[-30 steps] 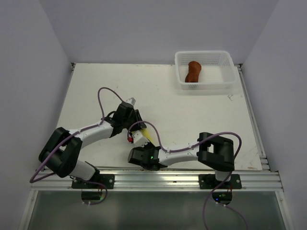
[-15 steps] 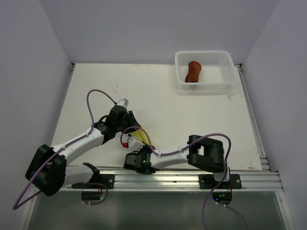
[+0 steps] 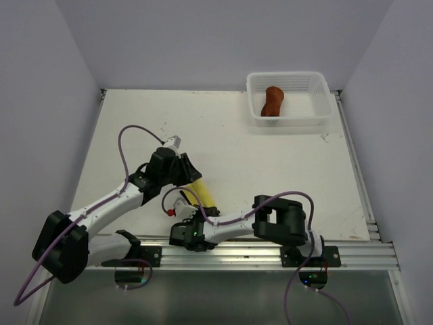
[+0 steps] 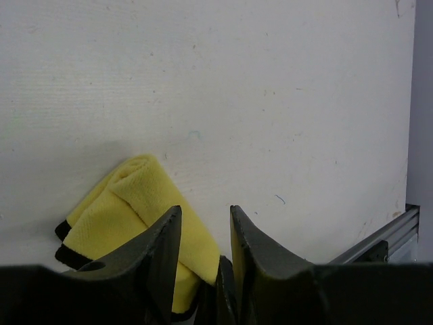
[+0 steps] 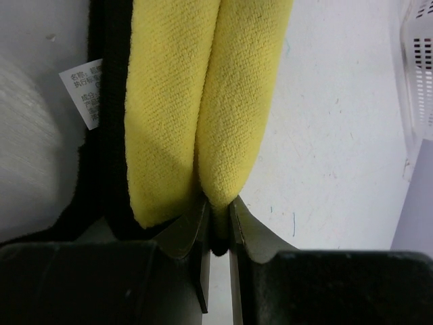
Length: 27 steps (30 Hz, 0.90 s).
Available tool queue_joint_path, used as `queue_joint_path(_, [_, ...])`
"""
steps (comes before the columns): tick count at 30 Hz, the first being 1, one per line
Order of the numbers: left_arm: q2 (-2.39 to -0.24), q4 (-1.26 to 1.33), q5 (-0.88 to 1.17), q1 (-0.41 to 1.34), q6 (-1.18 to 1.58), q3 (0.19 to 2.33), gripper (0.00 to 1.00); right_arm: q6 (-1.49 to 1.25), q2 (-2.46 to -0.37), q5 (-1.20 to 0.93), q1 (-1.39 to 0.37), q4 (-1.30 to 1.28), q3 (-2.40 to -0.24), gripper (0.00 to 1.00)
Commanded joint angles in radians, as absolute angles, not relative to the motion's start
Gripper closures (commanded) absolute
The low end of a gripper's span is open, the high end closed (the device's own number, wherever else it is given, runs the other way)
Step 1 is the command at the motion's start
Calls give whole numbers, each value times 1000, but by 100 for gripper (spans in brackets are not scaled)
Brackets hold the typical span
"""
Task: Roll the towels
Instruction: Roll the towel
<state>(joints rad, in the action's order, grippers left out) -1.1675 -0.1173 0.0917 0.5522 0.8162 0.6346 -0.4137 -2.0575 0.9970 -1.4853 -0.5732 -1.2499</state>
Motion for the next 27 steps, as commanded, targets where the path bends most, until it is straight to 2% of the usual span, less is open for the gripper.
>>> queue_joint_path(1, [-1181, -52, 133, 555, 802, 626, 62, -420, -2121, 899, -1508, -584, -1281, 100])
queue_joint_path(13, [-1235, 100, 173, 603, 850, 532, 62, -362, -2190, 848, -1522, -603, -1336, 100])
queue_joint_path(21, [-1264, 94, 161, 623, 856, 519, 62, -341, -2221, 831, -1531, -621, -1362, 100])
queue_joint_path(27, [-1308, 112, 152, 632, 891, 433, 63, -342, -2221, 833, -1529, -623, -1364, 100])
